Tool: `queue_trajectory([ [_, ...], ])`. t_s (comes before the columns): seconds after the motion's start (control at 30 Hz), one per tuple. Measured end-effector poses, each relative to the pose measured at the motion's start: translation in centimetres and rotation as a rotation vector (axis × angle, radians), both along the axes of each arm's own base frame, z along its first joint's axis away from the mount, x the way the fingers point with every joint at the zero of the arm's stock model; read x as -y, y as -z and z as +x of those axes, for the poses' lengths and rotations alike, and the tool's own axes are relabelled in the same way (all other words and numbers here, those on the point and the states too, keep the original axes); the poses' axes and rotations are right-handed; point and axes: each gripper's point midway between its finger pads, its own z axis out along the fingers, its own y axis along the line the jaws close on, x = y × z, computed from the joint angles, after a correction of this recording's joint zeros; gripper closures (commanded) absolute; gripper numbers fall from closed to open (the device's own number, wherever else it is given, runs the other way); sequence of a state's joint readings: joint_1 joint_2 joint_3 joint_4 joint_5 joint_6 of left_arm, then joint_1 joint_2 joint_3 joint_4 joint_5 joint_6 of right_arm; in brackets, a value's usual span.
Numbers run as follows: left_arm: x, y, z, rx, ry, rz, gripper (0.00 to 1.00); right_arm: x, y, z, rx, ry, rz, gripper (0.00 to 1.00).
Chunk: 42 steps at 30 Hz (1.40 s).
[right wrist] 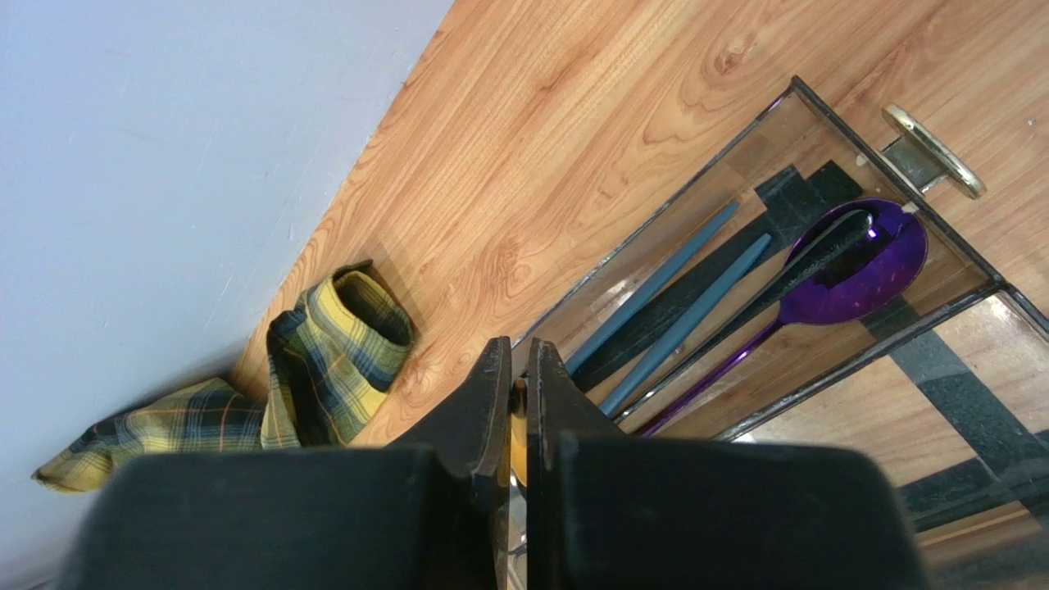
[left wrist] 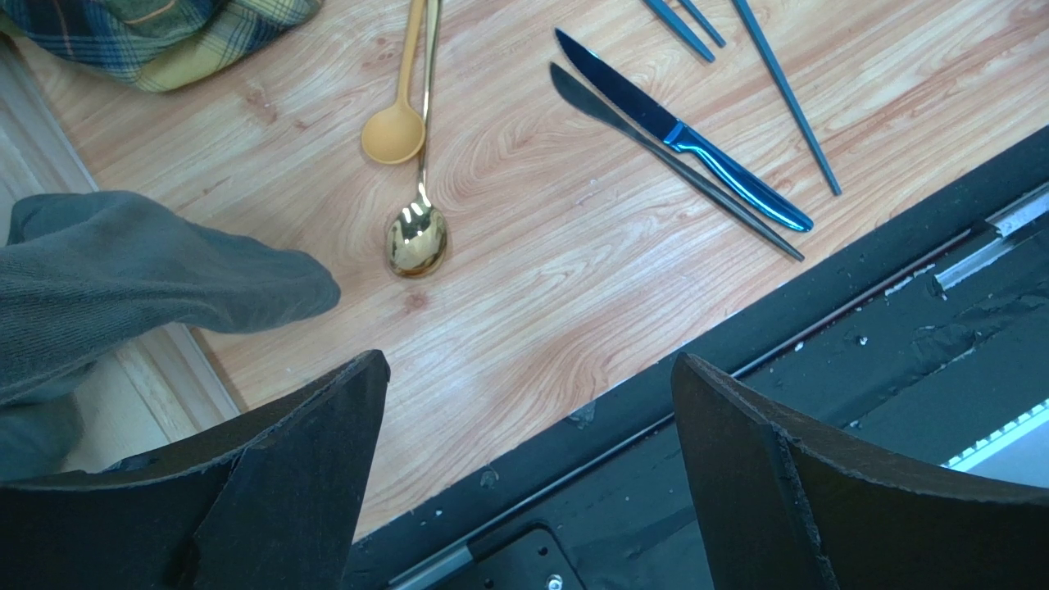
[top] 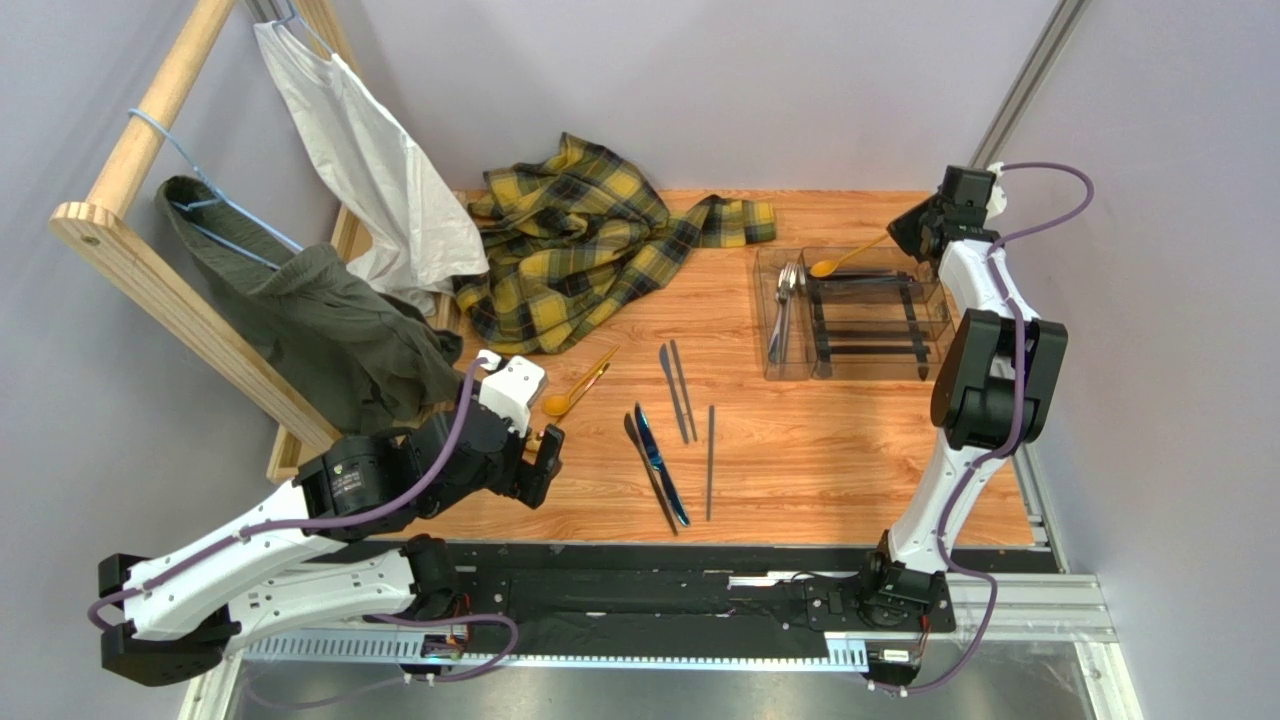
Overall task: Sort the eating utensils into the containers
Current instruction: Place the spoon in the storage box.
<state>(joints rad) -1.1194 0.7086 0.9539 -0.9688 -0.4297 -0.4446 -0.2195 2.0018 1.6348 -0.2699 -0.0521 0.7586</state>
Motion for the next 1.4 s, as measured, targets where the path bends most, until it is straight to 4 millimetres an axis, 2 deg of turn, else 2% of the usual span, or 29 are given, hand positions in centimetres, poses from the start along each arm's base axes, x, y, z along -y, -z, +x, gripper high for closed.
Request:
queue_trajectory([
  [0.2, 0.1, 0.1, 0.0, -0.003, 0.0, 0.008, 0.06, 0.0, 0.7, -0.1, -0.016, -0.008, -0.006, 0.97],
  [0.33, 0.1, 0.2, 0.0, -0.004, -0.001, 0.008, 0.06, -0.1, 1.3, 0.2, -0.023, -0.03, -0.001, 0.92],
  [0.6, 0.0, 0.2, 0.1, -0.002, -0.002, 0.009, 0.06, -0.4, 2.4, 0.0, -0.049, -0.043, 0.02, 0.59],
  [0.63, 0.0, 0.2, 0.1, -0.002, -0.002, 0.009, 0.06, -0.4, 2.5, -0.1, -0.051, -0.041, 0.022, 0.53],
  [0.83, 0.0, 0.1, 0.1, -0.001, -0.002, 0.006, 0.06, 0.1, 2.8, -0.8, -0.079, -0.013, 0.007, 0.33],
  [0.97, -0.1, 0.0, 0.1, 0.003, -0.008, 0.007, 0.06, 0.7, 0.8, -1.7, -0.066, 0.025, -0.026, 0.28],
  [1.13, -0.2, 0.0, 0.2, 0.008, -0.015, 0.008, 0.06, 1.1, -5.3, -3.4, 0.04, 0.069, -0.062, 0.28],
  [1.27, -0.2, 0.0, 0.3, 0.009, -0.018, 0.009, 0.05, 0.5, -9.4, -5.0, 0.14, 0.074, -0.057, 0.28],
  [1.4, -0.1, 0.1, 0.3, 0.006, -0.018, 0.016, 0.05, -1.2, -11.6, -7.3, 0.223, 0.04, -0.016, 0.28],
])
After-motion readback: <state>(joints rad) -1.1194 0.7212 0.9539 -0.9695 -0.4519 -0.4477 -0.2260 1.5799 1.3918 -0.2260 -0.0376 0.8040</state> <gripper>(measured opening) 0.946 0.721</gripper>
